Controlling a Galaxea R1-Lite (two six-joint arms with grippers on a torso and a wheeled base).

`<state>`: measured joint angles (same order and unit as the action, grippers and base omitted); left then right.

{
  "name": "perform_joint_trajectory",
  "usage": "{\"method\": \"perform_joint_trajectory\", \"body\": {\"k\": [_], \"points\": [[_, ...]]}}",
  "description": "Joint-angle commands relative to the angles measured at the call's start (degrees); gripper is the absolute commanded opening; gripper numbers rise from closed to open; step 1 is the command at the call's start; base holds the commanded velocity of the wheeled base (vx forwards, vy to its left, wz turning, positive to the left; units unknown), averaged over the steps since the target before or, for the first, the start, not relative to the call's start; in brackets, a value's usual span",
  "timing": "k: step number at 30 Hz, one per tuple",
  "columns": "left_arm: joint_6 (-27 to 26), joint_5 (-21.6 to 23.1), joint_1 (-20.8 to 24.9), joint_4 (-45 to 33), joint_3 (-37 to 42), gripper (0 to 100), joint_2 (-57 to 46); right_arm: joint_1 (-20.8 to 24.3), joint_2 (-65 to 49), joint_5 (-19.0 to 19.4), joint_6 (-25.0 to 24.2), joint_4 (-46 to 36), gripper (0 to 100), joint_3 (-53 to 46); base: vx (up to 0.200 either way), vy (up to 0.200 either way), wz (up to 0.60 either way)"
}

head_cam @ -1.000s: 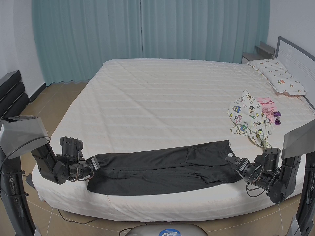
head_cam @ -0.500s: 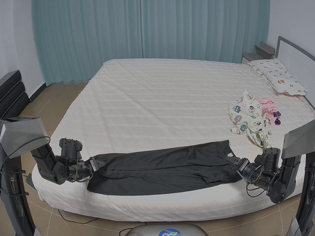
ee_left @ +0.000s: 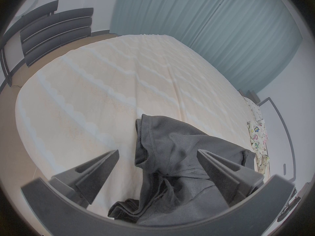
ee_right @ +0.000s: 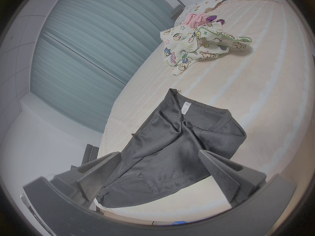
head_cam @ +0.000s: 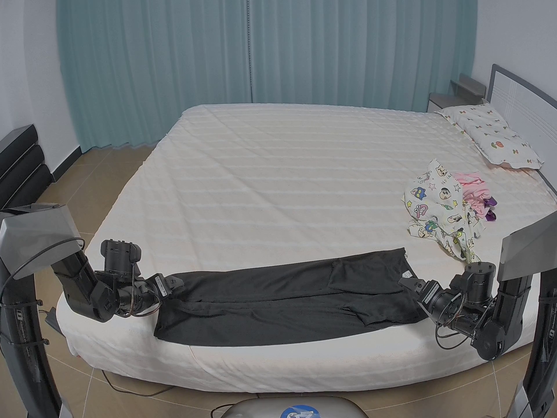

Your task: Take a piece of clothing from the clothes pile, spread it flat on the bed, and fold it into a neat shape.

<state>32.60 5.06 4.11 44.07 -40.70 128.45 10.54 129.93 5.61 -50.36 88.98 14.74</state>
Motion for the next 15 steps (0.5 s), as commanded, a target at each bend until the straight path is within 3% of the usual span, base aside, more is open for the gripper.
{"method": "perform_joint_trajectory", "body": {"k": [1, 10, 11, 15], "points": [[-0.08, -0.05, 1.17, -0.04, -2.54, 100, 3.12, -0.09, 0.33, 0.11, 0.00, 1.02, 100, 0.12, 0.000, 0.000, 0.00], [-0.43, -0.66, 3.98, -1.35, -4.21, 100, 5.32, -0.26, 0.50, 0.11, -0.09, 1.02, 100, 0.20, 0.000, 0.000, 0.00], [-0.43, -0.93, 4.07, -1.35, -4.21, 0, 5.41, -0.26, 0.50, 0.11, -0.09, 1.02, 100, 0.12, 0.000, 0.000, 0.00], [-0.52, -1.19, 3.98, -1.35, -3.86, 0, 4.97, -0.26, 0.50, 0.11, 0.00, 1.02, 100, 0.12, 0.000, 0.000, 0.00]]}}
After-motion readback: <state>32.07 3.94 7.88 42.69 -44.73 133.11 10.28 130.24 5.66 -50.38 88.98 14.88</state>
